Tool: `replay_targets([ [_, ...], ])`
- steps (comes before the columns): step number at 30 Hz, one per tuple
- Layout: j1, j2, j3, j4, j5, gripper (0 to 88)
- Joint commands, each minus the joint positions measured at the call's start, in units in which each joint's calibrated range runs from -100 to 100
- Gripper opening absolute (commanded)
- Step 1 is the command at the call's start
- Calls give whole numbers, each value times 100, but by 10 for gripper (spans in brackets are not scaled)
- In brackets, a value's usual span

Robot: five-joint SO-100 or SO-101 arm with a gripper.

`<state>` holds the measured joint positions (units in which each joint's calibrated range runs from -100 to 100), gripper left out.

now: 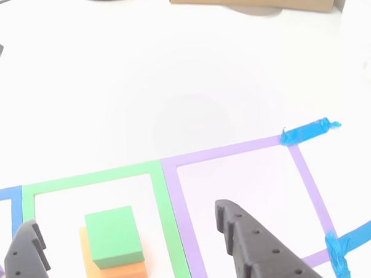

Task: Tower of hanoi

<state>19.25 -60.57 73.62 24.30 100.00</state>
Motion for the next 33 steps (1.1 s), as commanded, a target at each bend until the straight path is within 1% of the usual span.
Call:
replay_targets([
  [1,-209,240,257,-1046,0,342],
  [4,-324,571,593,-1945,0,340],
  [13,-429,2089,1093,-4163,0,341],
  [19,-592,2985,1357,-5345,0,337],
  [25,-612,3615,1457,-6042,0,335],
  [33,-391,4761,1147,-6843,0,335],
])
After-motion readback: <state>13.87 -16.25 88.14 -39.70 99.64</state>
